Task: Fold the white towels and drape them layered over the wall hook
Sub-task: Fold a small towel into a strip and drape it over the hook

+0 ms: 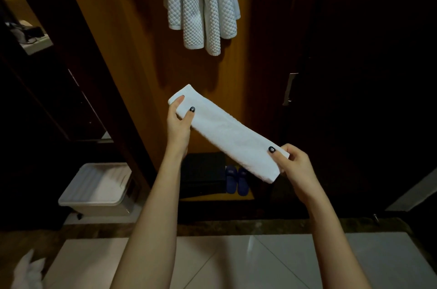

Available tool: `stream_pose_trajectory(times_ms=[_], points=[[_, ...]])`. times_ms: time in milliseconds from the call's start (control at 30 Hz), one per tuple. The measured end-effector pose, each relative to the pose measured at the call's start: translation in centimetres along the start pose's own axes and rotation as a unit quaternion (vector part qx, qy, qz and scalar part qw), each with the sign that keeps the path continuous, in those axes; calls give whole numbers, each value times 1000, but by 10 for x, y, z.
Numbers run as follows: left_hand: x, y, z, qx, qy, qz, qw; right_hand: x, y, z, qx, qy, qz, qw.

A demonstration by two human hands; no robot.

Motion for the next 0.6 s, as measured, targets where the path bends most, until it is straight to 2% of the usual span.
stream_pose_trajectory(times_ms=[200, 333, 500, 600], points=[[-3, -9, -2, 37, 23, -2, 999, -7, 3, 8, -118, 59, -53, 990], [-9, -6, -6, 77, 14, 17, 997, -14, -3, 19, -174, 133, -28, 975], [-27, 12, -4, 43, -55, 63, 996, -37, -25, 39, -133, 181, 50, 973], [-41, 35, -4, 16, -104, 67, 992, -57, -48, 45, -101, 162, 63, 980]])
Point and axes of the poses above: each hand's wrist, its own x-axis away from the middle knuckle, its own z-axis out of the back of the hand, y = z × x, the point moved 2 cm from there along -x, towards the middle knuckle, and after that the axes turned 6 degrees about x, right-handed, at the moved point
